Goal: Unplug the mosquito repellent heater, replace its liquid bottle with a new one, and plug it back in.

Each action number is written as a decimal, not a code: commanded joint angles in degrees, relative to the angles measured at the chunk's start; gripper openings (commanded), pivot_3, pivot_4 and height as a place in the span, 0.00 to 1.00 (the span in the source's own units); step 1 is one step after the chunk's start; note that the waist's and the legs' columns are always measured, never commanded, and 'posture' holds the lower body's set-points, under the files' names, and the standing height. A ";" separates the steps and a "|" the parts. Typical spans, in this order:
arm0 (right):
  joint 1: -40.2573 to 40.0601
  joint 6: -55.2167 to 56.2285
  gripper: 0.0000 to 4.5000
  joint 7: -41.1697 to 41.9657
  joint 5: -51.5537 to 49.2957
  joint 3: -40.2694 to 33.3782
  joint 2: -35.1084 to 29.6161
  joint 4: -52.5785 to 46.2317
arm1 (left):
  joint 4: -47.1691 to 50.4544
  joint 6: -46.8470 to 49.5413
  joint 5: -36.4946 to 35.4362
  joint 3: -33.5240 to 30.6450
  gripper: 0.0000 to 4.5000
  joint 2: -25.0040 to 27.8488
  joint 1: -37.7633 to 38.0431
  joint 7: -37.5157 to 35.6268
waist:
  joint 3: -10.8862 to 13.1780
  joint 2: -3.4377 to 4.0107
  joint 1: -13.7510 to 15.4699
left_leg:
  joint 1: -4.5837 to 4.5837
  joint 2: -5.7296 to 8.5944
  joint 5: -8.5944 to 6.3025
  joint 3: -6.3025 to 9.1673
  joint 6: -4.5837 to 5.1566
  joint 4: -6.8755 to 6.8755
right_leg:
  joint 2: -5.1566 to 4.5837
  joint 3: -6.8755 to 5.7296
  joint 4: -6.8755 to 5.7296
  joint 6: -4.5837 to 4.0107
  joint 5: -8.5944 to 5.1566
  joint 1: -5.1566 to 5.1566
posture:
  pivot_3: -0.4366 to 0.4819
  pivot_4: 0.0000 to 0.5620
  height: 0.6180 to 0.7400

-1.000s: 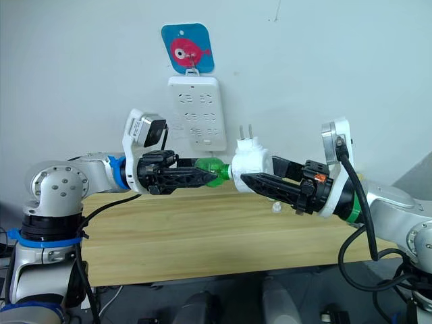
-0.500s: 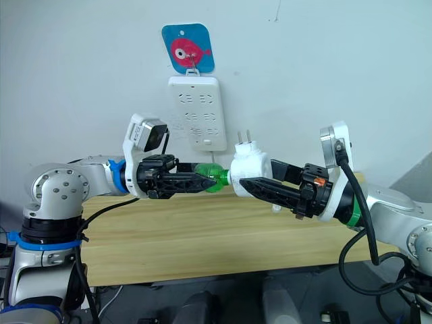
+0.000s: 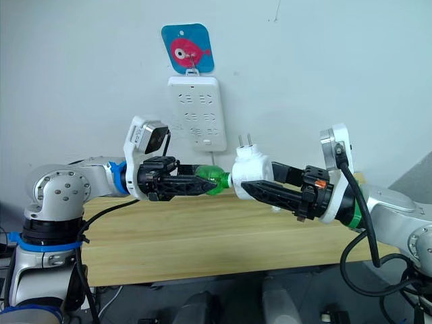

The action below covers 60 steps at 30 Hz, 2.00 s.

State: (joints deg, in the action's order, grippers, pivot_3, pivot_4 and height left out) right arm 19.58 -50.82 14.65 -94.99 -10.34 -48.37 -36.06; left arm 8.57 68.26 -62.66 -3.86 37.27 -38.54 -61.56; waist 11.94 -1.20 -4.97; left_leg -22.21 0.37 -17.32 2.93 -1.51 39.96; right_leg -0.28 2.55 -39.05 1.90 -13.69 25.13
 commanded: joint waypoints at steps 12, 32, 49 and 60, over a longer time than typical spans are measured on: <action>-1.72 1.39 0.66 0.46 -2.95 -0.33 -1.56 -2.54 | 1.58 -0.01 -2.12 -1.39 0.54 -3.21 -0.44 0.81 | 0.00 0.00 -0.01 | 0.01 -0.01 0.00 0.00 0.00 0.01 | 0.00 -0.01 0.00 0.00 0.00 -0.01 | 0.31 0.26 0.92; -3.18 2.67 0.66 -1.36 -4.70 -1.08 -2.78 -2.59 | 1.15 -0.41 -1.58 -1.91 0.54 -4.36 0.43 3.76 | 0.00 0.00 0.00 | 0.02 0.00 0.00 -0.01 0.00 0.01 | 0.00 0.01 0.00 0.00 0.00 -0.02 | 0.31 0.26 0.92; -1.56 2.96 0.66 -2.05 -6.37 0.52 -2.32 -2.81 | 3.19 1.04 -4.71 -1.57 0.54 -5.41 0.98 4.79 | 0.00 0.00 0.01 | 0.02 0.00 0.00 0.01 0.01 0.01 | 0.00 -0.01 0.00 0.00 0.00 -0.03 | 0.31 0.27 0.92; -1.08 3.19 0.66 -2.36 -6.27 0.75 -2.98 -2.91 | 3.63 1.33 -5.15 -1.33 0.54 -5.90 0.83 4.73 | 0.00 0.00 0.01 | 0.03 0.00 0.00 0.00 0.01 0.01 | 0.00 0.01 0.00 0.00 0.00 -0.04 | 0.31 0.27 0.92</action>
State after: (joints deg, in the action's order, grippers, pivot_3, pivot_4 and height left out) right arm 17.67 -47.78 11.59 -100.12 -10.38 -51.27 -36.22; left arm 8.78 69.43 -65.12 -6.01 32.37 -36.36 -56.75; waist 11.93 -1.20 -4.96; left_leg -22.18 0.38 -17.32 2.93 -1.51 39.97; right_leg -0.27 2.55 -39.05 1.90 -13.69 25.09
